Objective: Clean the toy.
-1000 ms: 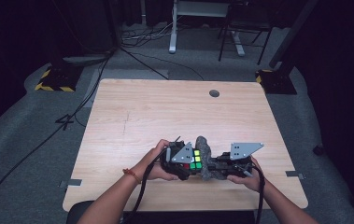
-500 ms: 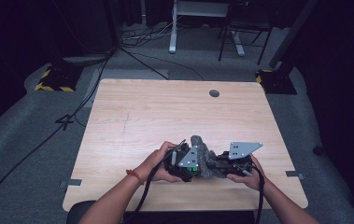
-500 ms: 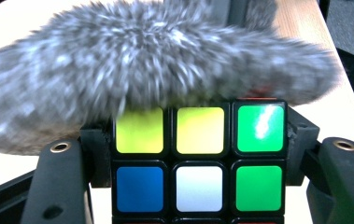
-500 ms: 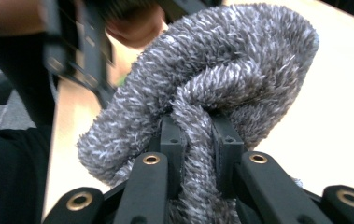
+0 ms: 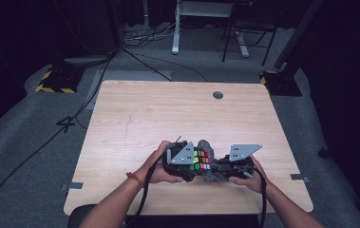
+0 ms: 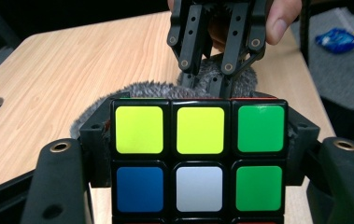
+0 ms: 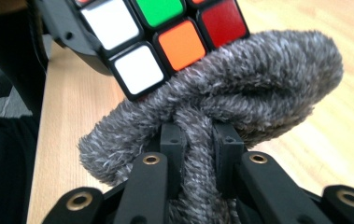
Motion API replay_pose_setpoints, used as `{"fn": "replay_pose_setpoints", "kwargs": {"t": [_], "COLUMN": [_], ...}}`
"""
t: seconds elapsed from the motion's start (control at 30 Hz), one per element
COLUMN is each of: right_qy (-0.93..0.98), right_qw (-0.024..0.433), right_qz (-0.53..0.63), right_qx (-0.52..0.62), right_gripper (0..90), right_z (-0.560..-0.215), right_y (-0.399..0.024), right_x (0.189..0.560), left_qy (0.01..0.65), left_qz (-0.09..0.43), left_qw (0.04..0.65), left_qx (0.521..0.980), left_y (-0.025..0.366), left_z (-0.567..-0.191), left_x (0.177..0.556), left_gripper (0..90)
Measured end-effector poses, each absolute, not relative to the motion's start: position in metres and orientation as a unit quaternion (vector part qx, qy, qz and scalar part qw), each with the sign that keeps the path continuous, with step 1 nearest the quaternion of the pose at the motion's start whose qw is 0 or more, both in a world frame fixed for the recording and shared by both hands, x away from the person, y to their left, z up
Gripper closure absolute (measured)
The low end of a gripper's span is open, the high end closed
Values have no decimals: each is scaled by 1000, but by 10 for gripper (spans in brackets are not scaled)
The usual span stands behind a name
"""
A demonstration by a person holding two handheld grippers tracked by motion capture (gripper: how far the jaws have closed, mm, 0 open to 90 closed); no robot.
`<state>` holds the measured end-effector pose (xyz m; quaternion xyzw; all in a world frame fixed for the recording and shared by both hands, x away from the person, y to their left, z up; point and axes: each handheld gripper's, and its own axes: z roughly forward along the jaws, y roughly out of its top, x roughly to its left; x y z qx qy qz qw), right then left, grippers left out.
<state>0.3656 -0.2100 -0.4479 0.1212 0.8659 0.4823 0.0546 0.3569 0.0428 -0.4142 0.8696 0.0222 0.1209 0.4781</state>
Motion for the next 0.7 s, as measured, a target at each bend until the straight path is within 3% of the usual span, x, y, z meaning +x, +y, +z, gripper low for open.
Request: {"fn": "replay_pose_setpoints", "kwargs": {"t": [0.37,0.7], "right_qy": [836,845], "right_qw": [58,82], "right_qz": [535,517], "right_qx": [109,111], "right_gripper": [791,791], "right_z": [-433,-430], "right_y": [-219,-215], "right_x": [359,356], "left_qy": [19,25], "left_qz": [133,132], "left_qw": [408,399], "left_qx": [903,907], "left_y": [32,29], "left_z": [-428,-431], "left_x": [355,358], "left_gripper": [334,337]}}
